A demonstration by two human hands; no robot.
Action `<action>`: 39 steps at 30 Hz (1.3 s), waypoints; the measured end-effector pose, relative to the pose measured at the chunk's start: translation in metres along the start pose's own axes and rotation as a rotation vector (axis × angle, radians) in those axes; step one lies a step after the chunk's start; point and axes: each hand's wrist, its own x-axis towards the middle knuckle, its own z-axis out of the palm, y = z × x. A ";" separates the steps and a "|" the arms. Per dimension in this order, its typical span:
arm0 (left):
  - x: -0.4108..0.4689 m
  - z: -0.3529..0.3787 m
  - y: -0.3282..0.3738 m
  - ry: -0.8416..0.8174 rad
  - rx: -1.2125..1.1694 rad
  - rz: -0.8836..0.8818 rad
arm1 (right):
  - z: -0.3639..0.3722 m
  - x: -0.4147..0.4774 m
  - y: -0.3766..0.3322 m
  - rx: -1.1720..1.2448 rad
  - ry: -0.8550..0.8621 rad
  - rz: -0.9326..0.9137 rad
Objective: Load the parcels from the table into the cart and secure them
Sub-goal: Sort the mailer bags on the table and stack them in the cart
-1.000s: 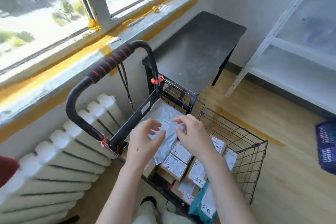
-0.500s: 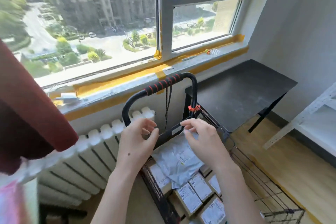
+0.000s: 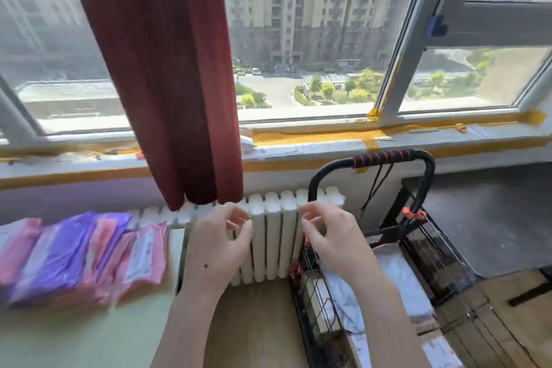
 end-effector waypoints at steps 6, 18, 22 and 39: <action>-0.049 -0.080 -0.050 0.105 0.040 -0.111 | 0.054 -0.034 -0.065 0.004 -0.081 -0.089; -0.161 -0.244 -0.136 0.300 0.145 -0.257 | 0.178 -0.104 -0.206 0.037 -0.313 -0.285; -0.184 -0.283 -0.162 0.393 0.188 -0.341 | 0.219 -0.104 -0.245 0.060 -0.410 -0.375; -0.183 -0.417 -0.272 0.726 0.445 -0.690 | 0.393 -0.027 -0.386 0.130 -0.713 -0.734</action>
